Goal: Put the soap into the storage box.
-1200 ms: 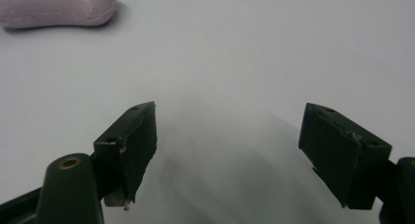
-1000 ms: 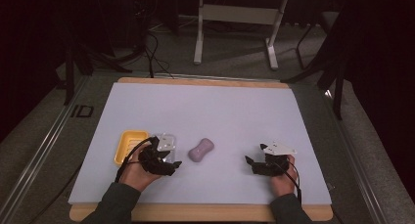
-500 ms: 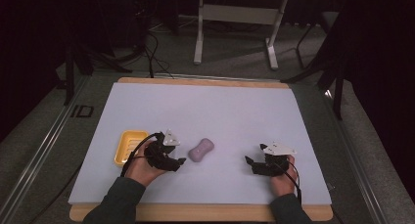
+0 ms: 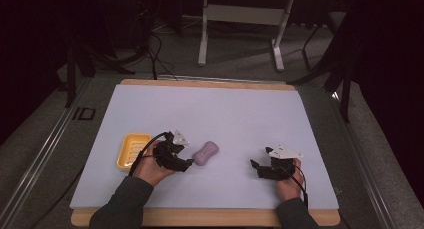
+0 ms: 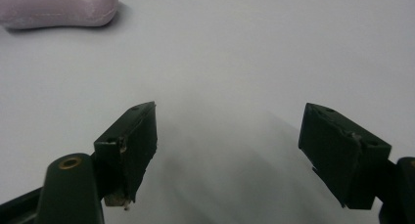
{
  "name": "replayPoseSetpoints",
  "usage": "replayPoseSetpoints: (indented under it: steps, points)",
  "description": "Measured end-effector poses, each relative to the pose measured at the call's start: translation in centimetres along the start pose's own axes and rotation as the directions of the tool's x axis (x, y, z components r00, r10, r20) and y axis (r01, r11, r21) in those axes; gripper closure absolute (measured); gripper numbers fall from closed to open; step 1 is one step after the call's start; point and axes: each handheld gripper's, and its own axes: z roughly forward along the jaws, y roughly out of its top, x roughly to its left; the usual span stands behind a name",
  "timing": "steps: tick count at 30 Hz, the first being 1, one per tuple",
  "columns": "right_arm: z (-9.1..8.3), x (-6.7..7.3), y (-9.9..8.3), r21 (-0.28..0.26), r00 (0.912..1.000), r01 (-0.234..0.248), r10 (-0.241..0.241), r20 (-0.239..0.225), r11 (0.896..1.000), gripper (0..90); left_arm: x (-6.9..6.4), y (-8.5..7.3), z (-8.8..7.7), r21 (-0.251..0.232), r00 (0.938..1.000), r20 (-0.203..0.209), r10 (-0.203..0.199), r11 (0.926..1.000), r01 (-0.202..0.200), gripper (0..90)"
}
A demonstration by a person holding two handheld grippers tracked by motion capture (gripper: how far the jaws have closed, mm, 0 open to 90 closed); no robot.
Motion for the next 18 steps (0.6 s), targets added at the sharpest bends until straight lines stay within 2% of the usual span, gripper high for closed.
replayPoseSetpoints:
  steps: [18]
  points:
    - [0.0,0.0,0.0,-0.006,1.0,-0.002,0.002,0.0,1.0,21.7,-0.3,1.5,1.4,0.027,0.9998,0.017,-0.005,0.9996,0.005,36.0]
